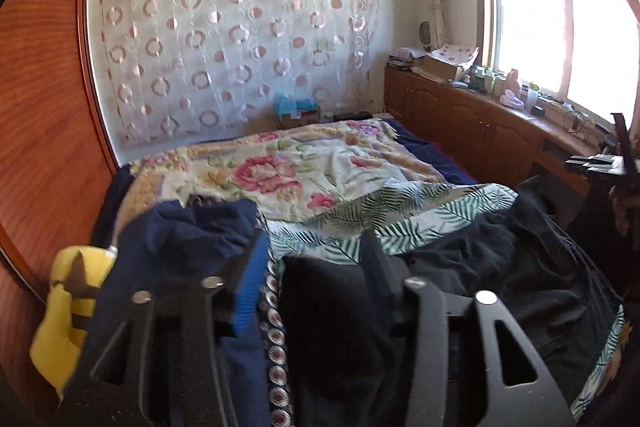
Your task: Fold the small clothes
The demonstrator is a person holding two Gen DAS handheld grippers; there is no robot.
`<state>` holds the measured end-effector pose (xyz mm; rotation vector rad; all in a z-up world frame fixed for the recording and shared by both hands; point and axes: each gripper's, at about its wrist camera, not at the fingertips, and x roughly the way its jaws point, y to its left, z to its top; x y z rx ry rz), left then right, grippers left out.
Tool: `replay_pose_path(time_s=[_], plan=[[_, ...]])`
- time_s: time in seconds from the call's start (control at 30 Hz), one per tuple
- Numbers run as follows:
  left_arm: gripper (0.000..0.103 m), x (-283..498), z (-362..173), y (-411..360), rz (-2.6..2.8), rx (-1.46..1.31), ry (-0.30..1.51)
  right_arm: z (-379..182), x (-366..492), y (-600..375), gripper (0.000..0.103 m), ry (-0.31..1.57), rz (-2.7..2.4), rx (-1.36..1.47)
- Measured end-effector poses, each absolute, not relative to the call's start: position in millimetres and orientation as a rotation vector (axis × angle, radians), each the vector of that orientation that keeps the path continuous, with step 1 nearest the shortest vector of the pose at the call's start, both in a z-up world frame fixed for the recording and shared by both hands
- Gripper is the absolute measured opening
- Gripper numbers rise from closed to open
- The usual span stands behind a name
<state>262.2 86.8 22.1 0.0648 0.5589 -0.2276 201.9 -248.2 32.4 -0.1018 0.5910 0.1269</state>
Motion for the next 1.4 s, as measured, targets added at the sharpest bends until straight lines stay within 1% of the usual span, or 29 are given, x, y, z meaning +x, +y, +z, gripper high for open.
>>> replay_pose_path(time_s=[0.03, 0.07, 0.1, 0.13, 0.27, 0.4, 0.47, 0.67, 0.87, 1.0, 1.03, 1.07, 1.1, 1.13, 1.3, 1.4], plan=[[0.073, 257.1, 19.1, 86.5, -0.236, 0.055, 0.569, 23.8, 204.3, -245.9, 0.040, 0.596, 0.123, -0.097], [0.077, 250.8, 18.4, 85.4, -0.246, 0.052, 0.577, 18.2, 204.1, -244.5, 0.046, 0.599, 0.132, -0.083], [0.079, 243.4, 15.3, 84.4, -0.263, 0.052, 0.586, 12.0, 201.9, -243.4, 0.050, 0.608, 0.151, -0.061], [0.079, 238.5, 17.3, 81.3, -0.274, 0.056, 0.593, 9.3, 199.8, -242.2, 0.054, 0.615, 0.162, -0.054], [0.079, 209.9, 19.6, 72.3, -0.283, 0.082, 0.583, 6.8, 178.5, -244.6, 0.055, 0.638, 0.211, -0.069], [0.079, 195.1, 9.9, 65.0, -0.328, 0.055, 0.619, 8.4, 159.0, -263.1, 0.055, 0.658, 0.244, -0.065], [0.079, 188.8, 2.2, 63.9, -0.339, 0.033, 0.631, 8.5, 155.6, -274.8, 0.055, 0.673, 0.249, -0.052], [0.079, 163.4, -28.4, 56.4, -0.333, 0.033, 0.692, -15.9, 140.8, -286.8, 0.055, 0.755, 0.263, -0.038], [0.079, 148.1, -67.7, 62.1, -0.263, 0.036, 0.782, -24.7, 144.1, -311.3, 0.055, 0.810, 0.226, -0.015], [0.079, 148.4, -85.6, 72.1, -0.232, -0.006, 0.828, -26.6, 155.4, -305.4, 0.055, 0.828, 0.239, -0.036], [0.079, 148.7, -87.5, 73.1, -0.224, -0.007, 0.834, -25.3, 158.7, -303.7, 0.053, 0.825, 0.237, -0.042], [0.079, 148.5, -89.8, 74.8, -0.217, -0.007, 0.839, -23.8, 155.0, -300.7, 0.041, 0.821, 0.238, -0.047], [0.079, 148.9, -90.3, 75.7, -0.214, -0.012, 0.844, -20.8, 157.5, -298.5, 0.032, 0.817, 0.243, -0.049], [0.079, 149.0, -90.3, 76.2, -0.212, -0.016, 0.845, -19.5, 150.9, -296.5, 0.019, 0.812, 0.248, -0.049], [0.079, 152.7, -96.9, 75.3, -0.186, 0.004, 0.884, -9.3, 159.1, -295.9, 0.018, 0.776, 0.261, -0.009], [0.083, 153.1, -98.9, 66.0, -0.174, 0.052, 0.895, -14.8, 159.0, -300.0, 0.018, 0.786, 0.245, 0.004]])
